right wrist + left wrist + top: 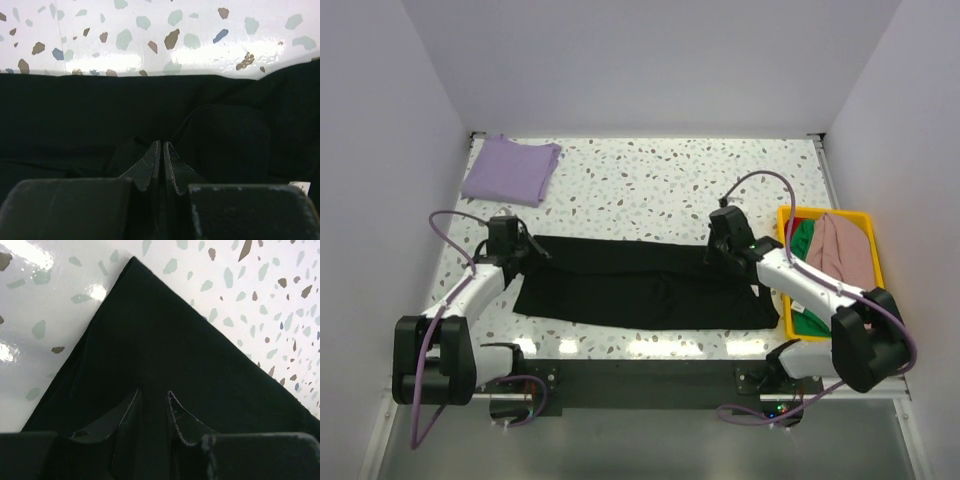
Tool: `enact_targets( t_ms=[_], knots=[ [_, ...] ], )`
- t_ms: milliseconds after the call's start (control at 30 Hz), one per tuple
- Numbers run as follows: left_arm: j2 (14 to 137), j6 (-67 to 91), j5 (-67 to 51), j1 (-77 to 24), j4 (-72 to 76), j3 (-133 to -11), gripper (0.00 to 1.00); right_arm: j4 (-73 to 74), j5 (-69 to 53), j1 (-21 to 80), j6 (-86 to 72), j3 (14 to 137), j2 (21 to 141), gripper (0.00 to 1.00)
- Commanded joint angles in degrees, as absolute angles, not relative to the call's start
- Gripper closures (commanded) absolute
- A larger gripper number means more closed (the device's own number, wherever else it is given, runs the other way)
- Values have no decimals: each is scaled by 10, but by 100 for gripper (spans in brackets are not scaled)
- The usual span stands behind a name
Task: Fold and stack the t-shirts
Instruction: Fold the tshirt
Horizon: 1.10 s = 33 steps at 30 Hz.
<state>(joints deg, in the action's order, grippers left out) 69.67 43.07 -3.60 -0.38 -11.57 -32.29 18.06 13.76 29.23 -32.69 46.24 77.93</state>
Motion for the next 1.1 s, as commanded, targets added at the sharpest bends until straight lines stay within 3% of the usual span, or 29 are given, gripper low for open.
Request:
enact_targets(
  t_ms=[0, 400, 533, 767, 867, 1067],
  knots=[
    [695, 454, -23, 0, -93, -312, 70, 179, 124, 300, -348, 433, 726, 96],
    [703, 451, -21, 0, -80, -297, 72, 130, 93, 383, -432, 295, 597, 98],
    [694, 446, -46, 0, -59, -300, 70, 112, 82, 390, -426, 282, 591, 90],
    [668, 413, -91, -10, -48, -337, 56, 184, 89, 400, -409, 330, 515, 58],
    [671, 390, -103, -47, -59, -376, 50, 264, 128, 399, -404, 362, 473, 54],
    [719, 369, -98, -187, -87, -458, 50, 405, 242, 399, -410, 434, 492, 56]
  ],
)
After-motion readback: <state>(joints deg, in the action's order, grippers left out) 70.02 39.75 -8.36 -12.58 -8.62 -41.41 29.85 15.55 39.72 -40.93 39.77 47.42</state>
